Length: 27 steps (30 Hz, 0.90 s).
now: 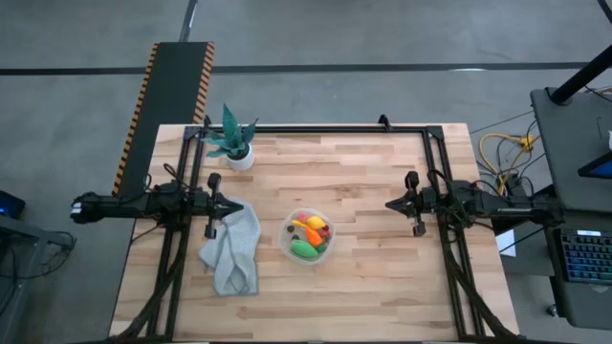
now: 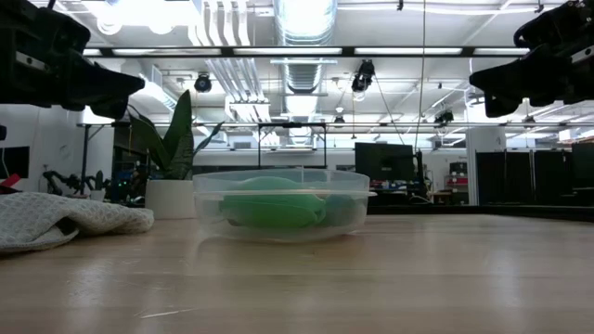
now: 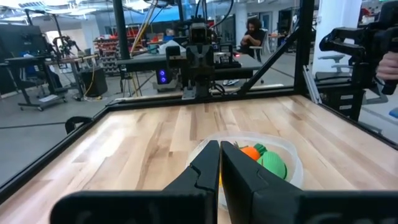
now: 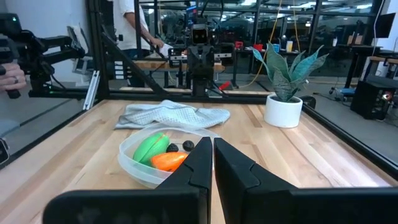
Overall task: Pick and placing Produce into tupperware
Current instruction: Return to Home Position
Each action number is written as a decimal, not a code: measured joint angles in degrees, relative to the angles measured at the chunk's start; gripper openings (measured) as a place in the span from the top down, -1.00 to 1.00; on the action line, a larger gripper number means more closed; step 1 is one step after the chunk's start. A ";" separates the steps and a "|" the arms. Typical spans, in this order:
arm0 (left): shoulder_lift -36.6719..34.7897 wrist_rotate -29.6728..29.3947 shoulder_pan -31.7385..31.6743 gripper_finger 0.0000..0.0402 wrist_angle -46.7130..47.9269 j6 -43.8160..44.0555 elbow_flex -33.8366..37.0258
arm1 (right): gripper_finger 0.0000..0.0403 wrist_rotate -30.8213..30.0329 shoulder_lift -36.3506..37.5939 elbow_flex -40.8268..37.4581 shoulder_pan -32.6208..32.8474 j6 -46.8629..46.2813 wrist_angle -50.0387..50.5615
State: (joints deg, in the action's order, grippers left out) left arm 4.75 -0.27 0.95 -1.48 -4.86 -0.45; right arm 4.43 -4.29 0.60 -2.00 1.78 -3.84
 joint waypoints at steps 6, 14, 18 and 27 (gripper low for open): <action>-0.05 0.07 0.00 1.00 -0.69 0.00 -0.02 | 0.96 0.00 -0.02 0.00 0.00 0.21 0.31; -0.17 0.13 0.00 1.00 -1.04 0.00 -0.02 | 0.96 0.00 -0.02 0.00 0.00 -1.81 0.37; 0.10 0.12 0.00 1.00 -1.01 0.00 -0.02 | 0.96 0.00 -0.02 0.00 0.00 -3.21 0.37; 0.09 0.09 0.00 1.00 -1.01 -0.02 -0.02 | 0.96 0.00 -0.02 0.00 0.00 -3.26 0.37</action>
State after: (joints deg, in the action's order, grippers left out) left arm 4.84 -0.19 0.95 -2.49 -4.89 -0.47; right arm 4.43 -4.32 0.60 -2.00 -1.48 -3.46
